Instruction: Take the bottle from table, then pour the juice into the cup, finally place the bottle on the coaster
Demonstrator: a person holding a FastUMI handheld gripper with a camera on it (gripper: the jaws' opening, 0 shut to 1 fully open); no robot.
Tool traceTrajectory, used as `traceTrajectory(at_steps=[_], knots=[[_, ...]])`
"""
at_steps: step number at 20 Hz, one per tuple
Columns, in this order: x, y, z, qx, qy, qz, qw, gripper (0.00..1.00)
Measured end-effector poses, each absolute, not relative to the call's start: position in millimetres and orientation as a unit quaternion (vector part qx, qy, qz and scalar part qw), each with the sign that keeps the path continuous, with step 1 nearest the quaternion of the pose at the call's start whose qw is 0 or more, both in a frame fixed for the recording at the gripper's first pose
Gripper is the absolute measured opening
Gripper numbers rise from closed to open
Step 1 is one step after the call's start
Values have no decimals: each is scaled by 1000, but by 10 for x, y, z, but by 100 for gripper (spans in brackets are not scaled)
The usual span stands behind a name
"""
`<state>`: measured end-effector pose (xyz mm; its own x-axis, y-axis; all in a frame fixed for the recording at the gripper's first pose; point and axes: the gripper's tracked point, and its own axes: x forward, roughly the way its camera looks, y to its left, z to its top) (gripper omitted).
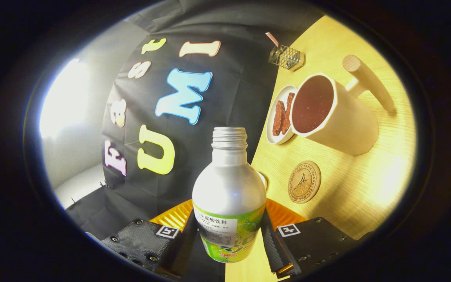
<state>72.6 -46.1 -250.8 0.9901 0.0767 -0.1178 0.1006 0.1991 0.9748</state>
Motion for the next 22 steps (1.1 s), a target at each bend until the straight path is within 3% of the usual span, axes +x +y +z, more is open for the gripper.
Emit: traceTrajectory(at_steps=[22], knots=[[797,-666,-2396,783,16,0,622,76]])
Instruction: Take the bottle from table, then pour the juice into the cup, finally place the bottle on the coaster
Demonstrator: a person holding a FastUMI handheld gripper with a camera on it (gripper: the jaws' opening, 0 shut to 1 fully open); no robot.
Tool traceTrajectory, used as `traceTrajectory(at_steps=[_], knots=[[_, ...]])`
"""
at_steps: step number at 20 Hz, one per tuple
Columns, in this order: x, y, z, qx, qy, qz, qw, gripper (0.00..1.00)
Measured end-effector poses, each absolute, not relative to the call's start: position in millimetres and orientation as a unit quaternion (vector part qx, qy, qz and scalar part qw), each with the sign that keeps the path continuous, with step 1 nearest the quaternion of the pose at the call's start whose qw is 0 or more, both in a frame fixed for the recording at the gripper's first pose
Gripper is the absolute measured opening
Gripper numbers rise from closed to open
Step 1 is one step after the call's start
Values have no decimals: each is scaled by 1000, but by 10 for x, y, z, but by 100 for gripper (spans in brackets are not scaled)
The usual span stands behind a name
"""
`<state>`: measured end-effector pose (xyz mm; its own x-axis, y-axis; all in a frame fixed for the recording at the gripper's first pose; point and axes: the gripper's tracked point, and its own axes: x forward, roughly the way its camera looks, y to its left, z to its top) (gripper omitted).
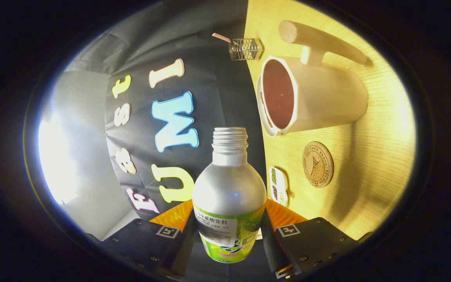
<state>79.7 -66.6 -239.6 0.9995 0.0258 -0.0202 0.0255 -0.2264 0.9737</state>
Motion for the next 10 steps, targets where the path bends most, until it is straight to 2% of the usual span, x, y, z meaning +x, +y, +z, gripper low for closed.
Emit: traceTrajectory(at_steps=[10], knots=[[836,-628,-2422,788,16,1,615,76]])
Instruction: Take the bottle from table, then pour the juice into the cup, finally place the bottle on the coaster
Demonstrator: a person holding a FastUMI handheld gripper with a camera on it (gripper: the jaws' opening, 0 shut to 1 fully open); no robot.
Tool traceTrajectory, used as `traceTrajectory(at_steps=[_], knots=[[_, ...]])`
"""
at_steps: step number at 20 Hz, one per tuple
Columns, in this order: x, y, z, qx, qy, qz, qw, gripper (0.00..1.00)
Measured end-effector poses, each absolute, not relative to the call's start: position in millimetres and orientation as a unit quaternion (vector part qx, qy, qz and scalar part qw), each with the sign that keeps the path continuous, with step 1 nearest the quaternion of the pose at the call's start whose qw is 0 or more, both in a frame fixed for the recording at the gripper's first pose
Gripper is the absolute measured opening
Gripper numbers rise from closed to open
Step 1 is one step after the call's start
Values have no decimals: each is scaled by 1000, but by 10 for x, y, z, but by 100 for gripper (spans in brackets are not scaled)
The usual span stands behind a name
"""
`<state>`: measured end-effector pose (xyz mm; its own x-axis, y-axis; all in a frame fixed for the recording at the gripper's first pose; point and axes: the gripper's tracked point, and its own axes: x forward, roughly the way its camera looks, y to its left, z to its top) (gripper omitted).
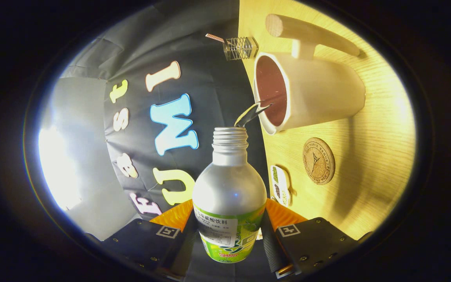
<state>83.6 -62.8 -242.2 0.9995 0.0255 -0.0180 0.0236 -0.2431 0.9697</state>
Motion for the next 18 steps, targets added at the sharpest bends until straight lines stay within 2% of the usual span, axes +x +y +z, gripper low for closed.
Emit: traceTrajectory(at_steps=[18], knots=[[867,-669,-2385,812,2,-3,584,76]])
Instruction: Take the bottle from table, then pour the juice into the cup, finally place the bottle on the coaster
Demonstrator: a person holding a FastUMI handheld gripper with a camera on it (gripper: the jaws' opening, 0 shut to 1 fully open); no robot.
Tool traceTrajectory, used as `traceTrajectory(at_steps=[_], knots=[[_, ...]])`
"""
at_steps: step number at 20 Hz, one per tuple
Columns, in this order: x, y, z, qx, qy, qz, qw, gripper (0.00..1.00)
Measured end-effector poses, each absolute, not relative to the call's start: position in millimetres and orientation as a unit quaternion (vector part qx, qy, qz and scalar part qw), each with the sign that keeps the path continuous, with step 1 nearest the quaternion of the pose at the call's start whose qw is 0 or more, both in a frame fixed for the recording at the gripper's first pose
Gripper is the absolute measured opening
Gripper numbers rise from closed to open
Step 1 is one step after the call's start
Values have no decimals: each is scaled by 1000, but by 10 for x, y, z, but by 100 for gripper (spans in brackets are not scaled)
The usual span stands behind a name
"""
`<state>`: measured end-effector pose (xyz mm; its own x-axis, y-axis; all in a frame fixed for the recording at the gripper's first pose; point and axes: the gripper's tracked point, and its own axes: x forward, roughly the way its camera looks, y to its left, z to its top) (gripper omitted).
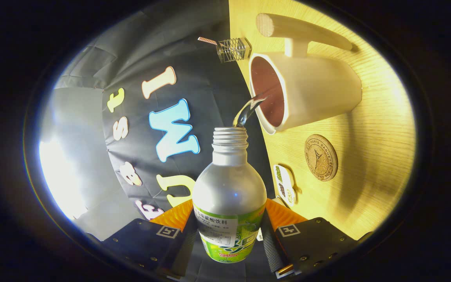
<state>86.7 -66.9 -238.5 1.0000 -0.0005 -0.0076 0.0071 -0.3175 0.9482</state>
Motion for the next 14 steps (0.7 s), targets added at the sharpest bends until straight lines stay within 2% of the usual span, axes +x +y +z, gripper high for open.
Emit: traceTrajectory(at_steps=[14], knots=[[870,-676,-2332,836,-10,-2,548,76]])
